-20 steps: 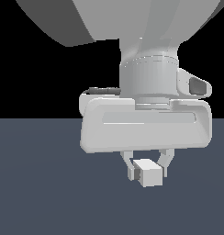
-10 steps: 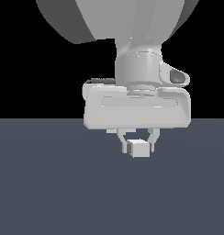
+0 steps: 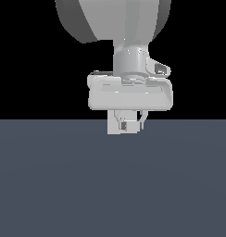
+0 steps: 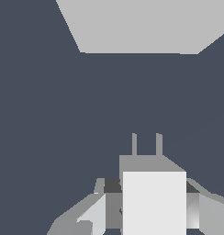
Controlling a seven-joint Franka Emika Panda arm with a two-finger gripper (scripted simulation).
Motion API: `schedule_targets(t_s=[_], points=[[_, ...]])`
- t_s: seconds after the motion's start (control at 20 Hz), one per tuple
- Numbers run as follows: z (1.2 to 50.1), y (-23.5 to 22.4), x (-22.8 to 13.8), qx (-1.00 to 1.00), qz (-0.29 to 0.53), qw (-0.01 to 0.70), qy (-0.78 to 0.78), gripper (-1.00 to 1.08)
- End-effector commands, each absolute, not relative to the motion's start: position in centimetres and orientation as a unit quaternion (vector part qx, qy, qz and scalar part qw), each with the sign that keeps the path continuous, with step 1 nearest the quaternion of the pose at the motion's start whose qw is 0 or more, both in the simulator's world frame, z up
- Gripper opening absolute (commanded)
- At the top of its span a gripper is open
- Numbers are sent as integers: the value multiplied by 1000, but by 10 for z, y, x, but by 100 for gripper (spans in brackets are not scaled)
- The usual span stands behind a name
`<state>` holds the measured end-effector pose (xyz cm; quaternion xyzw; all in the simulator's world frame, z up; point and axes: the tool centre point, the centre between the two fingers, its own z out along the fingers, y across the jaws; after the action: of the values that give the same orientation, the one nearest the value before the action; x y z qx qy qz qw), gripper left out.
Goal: Plug the charger into the wall socket.
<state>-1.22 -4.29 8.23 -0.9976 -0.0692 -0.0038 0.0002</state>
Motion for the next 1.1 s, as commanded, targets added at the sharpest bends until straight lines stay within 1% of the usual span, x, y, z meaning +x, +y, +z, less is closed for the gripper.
schedule_targets(t_s=[0.0, 0.4, 1.05], points=[[89, -42, -1, -998, -3, 0, -67, -100], [100, -41, 18, -998, -3, 0, -65, -100], [100, -40, 23, -998, -3, 0, -65, -100]])
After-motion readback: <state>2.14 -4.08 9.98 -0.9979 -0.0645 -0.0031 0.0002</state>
